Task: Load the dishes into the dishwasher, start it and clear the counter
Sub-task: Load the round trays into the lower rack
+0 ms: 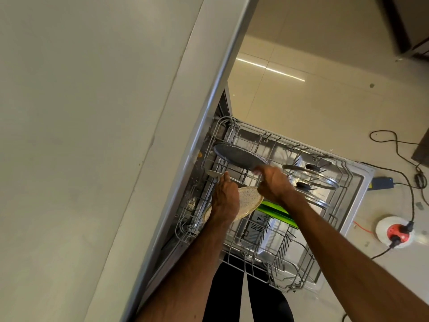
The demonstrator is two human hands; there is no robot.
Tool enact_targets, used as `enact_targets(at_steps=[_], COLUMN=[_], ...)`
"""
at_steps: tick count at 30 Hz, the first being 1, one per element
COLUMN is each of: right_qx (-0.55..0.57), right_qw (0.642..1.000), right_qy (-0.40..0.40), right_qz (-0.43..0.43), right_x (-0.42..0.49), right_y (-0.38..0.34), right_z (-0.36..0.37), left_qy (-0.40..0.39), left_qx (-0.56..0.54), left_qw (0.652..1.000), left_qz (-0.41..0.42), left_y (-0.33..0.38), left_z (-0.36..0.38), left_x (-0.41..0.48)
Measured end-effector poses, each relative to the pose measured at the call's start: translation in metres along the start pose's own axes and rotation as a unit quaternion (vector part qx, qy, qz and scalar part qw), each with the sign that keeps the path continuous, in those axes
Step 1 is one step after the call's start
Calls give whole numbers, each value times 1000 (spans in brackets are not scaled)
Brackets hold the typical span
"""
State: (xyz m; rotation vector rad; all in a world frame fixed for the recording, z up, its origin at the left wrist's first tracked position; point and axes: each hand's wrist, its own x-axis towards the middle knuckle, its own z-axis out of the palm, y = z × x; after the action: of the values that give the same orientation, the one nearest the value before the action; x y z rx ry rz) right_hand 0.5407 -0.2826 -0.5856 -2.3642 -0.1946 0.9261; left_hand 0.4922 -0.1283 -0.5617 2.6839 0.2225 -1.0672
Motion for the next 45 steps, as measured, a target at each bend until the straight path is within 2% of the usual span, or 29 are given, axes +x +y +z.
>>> enact_targets(at_steps=[1, 3, 5, 9, 11, 16, 21, 24, 27, 36, 42, 45], right_qx=[-14, -87, -127, -102, -80, -39, -76, -92, -78, -6, 13, 33], right_qw=[996, 985, 985, 994, 996, 997, 991, 984, 979, 969, 965, 964], right_qy=[-82, -146, -112, -41, -34, -44, -40, -16, 16, 26, 32, 39], right_qz=[9, -10, -26, 8, 19, 40, 100, 153, 187, 246, 259, 260], right_x=[-3, -9, -13, -17, -19, -31, -54, -71, -89, -110, -108, -107], right_y=[3, 12, 16, 11, 11, 22, 28, 36, 40, 48, 41, 40], right_z=[5, 19, 31, 34, 34, 24, -3, -22, -34, -19, -14, -15], left_qy=[2, 1, -1, 11, 25, 115, 104, 116, 150, 276, 275, 237], left_qx=[-3, -9, -15, -14, -31, -56, -39, -79, -44, -63, -52, -25], left_qw=[1000, 1000, 1000, 1000, 999, 992, 993, 987, 984, 958, 959, 971], left_qz=[-1, 0, 4, 15, 19, -5, -38, -71, -86, -44, -39, -34], left_y=[-1, -5, -8, -11, -12, -16, -29, -36, -35, -14, 4, 5], left_z=[2, 4, 5, 2, -1, -4, -1, 4, 4, -61, -49, -33], left_x=[2, 5, 6, 7, 8, 19, 37, 45, 51, 42, 47, 59])
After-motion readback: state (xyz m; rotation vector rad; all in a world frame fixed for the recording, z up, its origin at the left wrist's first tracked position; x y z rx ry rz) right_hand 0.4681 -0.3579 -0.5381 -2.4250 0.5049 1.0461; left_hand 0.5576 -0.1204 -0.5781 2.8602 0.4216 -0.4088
